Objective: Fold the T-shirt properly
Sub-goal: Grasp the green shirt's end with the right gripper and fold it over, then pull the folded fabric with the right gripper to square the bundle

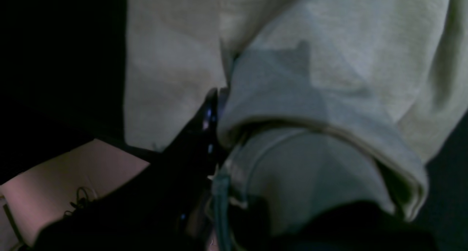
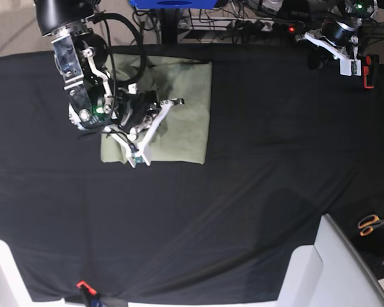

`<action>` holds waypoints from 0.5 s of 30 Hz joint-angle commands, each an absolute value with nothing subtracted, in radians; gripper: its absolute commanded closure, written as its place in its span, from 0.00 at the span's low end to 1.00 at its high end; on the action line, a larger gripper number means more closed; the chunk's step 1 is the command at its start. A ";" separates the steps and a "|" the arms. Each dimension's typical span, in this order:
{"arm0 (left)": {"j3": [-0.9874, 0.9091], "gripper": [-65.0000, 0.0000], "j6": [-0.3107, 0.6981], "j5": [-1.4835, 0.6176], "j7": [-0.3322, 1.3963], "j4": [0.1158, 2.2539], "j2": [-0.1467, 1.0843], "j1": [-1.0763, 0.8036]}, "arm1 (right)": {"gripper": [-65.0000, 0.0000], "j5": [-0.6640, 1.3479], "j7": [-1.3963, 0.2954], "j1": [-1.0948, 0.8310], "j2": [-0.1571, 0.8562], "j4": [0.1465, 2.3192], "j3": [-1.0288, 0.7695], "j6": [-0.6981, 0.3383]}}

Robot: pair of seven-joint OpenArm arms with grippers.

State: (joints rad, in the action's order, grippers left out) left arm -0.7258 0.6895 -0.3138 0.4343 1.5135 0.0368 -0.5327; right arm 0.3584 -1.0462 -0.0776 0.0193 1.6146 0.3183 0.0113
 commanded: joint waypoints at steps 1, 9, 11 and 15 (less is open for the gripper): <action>-0.731 1.00 0.698 -0.328 0.415 1.527 0.045 -0.541 | 0.96 0.371 -1.035 -0.062 0.015 1.630 0.318 0.005; -0.731 1.00 0.698 -0.328 0.415 1.526 0.047 -0.541 | 0.44 0.371 -1.007 -0.058 -0.012 1.604 0.320 0.005; -0.731 1.00 0.698 -0.328 0.415 1.526 0.047 -0.541 | 0.44 0.371 -1.007 -0.047 -0.030 1.575 0.320 0.005; -0.731 1.00 0.698 -0.328 0.415 1.526 0.047 -0.541 | 0.44 0.371 -1.006 -0.028 -0.054 1.503 0.320 0.005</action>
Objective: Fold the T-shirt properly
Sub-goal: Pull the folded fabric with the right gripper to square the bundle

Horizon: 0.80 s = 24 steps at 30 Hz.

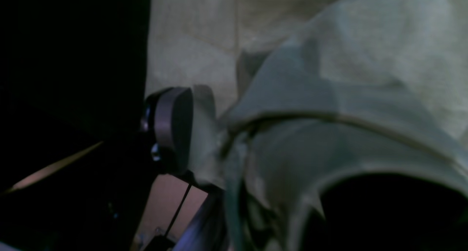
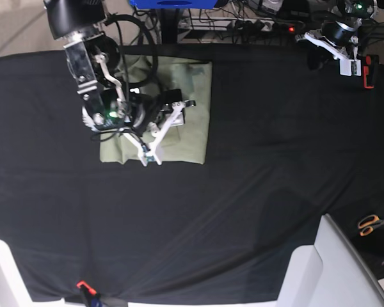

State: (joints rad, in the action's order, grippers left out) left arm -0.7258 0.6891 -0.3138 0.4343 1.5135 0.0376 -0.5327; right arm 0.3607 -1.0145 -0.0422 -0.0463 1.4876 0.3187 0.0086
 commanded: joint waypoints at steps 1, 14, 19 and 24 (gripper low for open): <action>-0.731 1.00 0.698 -0.328 0.415 1.526 0.047 -0.541 | 0.44 0.371 -1.006 -0.028 -0.064 1.497 0.320 0.005; -0.733 1.00 0.698 -0.328 0.414 1.526 0.048 -0.541 | 0.44 0.371 -0.978 0.008 -0.091 1.484 0.496 0.005; -0.733 1.00 0.698 -0.328 0.414 1.526 0.048 -0.541 | 0.44 0.371 -0.938 0.038 -0.073 1.478 0.588 -0.031; -0.733 1.00 0.698 -0.328 0.414 1.526 0.050 -0.541 | 0.44 0.371 -0.990 0.035 0.045 1.762 0.622 -0.062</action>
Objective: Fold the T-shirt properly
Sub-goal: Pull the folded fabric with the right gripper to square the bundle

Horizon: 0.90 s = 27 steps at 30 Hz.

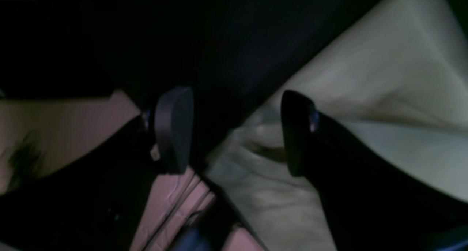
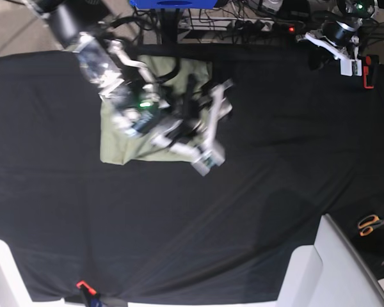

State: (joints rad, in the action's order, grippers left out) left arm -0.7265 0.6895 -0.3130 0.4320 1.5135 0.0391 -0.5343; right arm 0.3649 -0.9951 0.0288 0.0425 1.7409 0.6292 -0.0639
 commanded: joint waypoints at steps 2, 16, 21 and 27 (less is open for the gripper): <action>-0.734 1.00 0.698 -0.328 0.412 1.526 0.050 -0.541 | 0.44 0.371 -1.052 0.007 0.082 1.879 0.564 -0.041; -0.733 1.00 0.698 -0.321 0.414 1.518 0.048 -0.516 | 0.97 0.371 -0.974 -0.203 0.162 1.804 0.243 -0.030; -0.733 1.00 0.698 -0.321 0.414 1.518 0.048 -0.521 | 1.00 0.371 -0.920 -0.203 0.159 1.675 0.248 -0.030; -0.733 1.00 0.698 -0.318 0.414 1.518 0.048 -0.521 | 1.00 0.371 -0.897 -0.160 0.116 1.604 0.251 -0.074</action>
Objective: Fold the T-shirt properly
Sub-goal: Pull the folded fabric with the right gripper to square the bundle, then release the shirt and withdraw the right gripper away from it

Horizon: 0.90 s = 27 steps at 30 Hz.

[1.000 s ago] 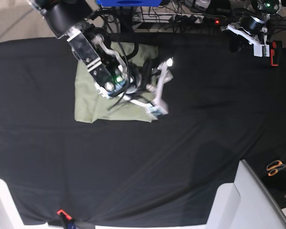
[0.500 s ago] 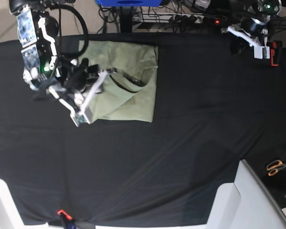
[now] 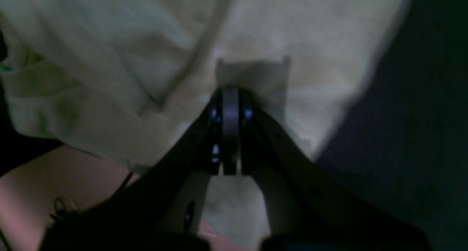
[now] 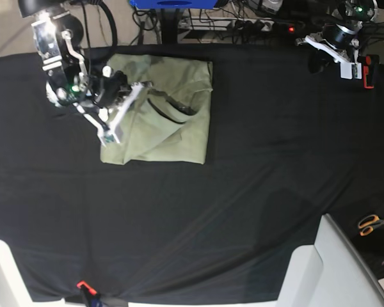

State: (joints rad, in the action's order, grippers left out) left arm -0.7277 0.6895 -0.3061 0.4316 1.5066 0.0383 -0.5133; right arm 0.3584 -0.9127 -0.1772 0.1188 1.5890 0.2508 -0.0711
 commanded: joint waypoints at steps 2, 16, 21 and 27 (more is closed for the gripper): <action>-0.733 1.00 0.698 -0.318 0.414 1.518 0.048 -0.521 | 1.00 0.371 -0.897 -0.140 0.111 1.593 0.251 -0.101; -0.736 1.00 0.698 -0.318 0.414 1.498 0.050 -0.516 | 1.00 0.367 -0.889 0.047 0.024 1.432 0.389 -0.108; -0.737 1.00 0.698 -0.318 0.412 1.466 0.050 -0.513 | 1.00 0.367 -0.868 0.136 0.018 1.366 0.493 -0.108; -0.737 1.00 0.698 -0.318 0.410 1.461 0.050 -0.512 | 1.00 0.364 -0.733 0.251 0.015 1.173 0.610 -0.110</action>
State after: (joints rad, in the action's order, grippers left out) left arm -0.7319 0.6891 -0.3058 0.4309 1.4479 0.0399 -0.5045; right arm 0.3599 -0.7452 0.2302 0.0166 1.1564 0.6147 -0.1097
